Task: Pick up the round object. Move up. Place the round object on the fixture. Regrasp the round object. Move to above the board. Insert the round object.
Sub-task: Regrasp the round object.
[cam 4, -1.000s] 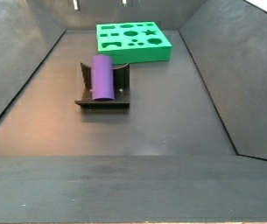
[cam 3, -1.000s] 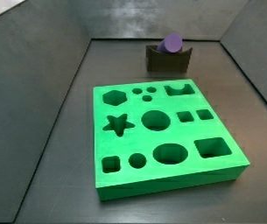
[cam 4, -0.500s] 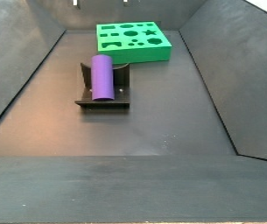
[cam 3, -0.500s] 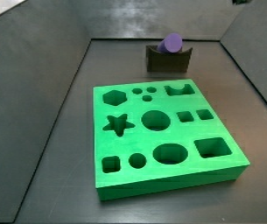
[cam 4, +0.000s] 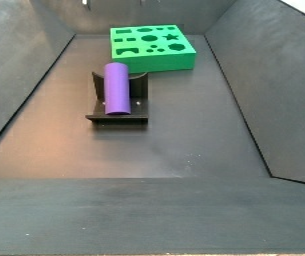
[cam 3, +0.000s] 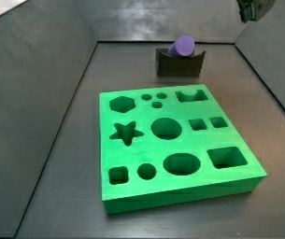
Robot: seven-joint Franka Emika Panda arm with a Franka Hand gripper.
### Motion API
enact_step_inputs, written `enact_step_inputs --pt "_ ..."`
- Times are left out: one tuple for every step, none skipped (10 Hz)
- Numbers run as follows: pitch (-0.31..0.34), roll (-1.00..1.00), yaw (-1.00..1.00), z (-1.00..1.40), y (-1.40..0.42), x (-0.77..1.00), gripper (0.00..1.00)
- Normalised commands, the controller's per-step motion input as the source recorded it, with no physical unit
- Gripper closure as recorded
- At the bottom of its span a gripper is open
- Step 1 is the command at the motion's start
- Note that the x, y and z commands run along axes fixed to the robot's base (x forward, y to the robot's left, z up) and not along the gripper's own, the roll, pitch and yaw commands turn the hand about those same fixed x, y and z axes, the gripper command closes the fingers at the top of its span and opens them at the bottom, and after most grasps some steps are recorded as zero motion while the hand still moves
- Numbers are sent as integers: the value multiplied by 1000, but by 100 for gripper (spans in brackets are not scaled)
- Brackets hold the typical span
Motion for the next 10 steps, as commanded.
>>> enact_step_inputs --pt "81 94 208 -1000 78 34 0" --pt "31 85 203 -1000 70 49 0" --pt "-15 80 189 -1000 65 57 0" --pt "-73 74 162 -1000 62 66 0" --pt "-104 72 133 -1000 59 72 0" --pt "-122 71 97 -1000 55 80 0" --pt "-130 68 60 -1000 50 87 0" --pt "-124 71 18 -1000 43 98 0" --pt "-110 73 -7 -1000 39 108 0" --pt "-93 73 -27 -849 29 99 0"
